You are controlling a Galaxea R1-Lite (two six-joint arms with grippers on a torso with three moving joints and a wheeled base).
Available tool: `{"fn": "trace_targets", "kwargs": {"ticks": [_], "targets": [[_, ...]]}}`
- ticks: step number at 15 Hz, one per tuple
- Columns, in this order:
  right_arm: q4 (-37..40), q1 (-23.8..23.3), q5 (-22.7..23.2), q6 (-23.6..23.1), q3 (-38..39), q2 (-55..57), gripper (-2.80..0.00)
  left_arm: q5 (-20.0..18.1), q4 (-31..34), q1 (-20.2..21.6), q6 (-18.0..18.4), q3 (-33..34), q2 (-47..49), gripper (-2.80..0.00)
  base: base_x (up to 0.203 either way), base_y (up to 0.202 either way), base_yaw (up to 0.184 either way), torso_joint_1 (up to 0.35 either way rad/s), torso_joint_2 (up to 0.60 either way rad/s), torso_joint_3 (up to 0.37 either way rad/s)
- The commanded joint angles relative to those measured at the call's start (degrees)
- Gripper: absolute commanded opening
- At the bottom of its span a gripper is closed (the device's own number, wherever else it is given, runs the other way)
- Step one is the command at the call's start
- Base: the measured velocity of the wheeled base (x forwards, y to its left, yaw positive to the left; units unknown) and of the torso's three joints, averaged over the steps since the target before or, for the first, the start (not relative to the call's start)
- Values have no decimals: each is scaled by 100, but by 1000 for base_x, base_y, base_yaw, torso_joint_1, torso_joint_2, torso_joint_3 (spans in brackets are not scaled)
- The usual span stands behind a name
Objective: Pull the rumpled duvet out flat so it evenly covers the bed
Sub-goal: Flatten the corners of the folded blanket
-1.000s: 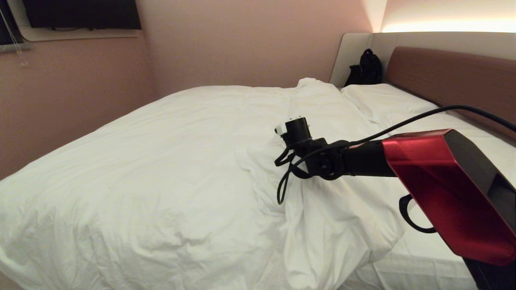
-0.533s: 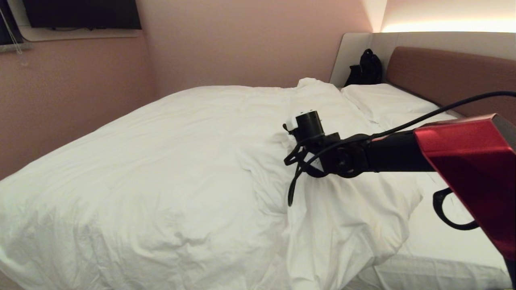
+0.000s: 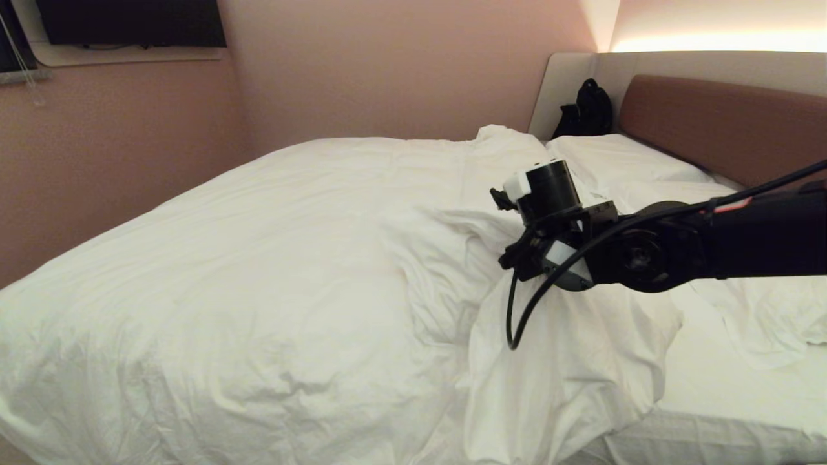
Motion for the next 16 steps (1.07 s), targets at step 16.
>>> {"fn": "trace_targets", "kwargs": {"ticks": [16], "targets": [[-33,-296,23,358,3797,-3012,-280,2,-2,2,-2,0,0,-280,0,0,0,0,0,0]]}}
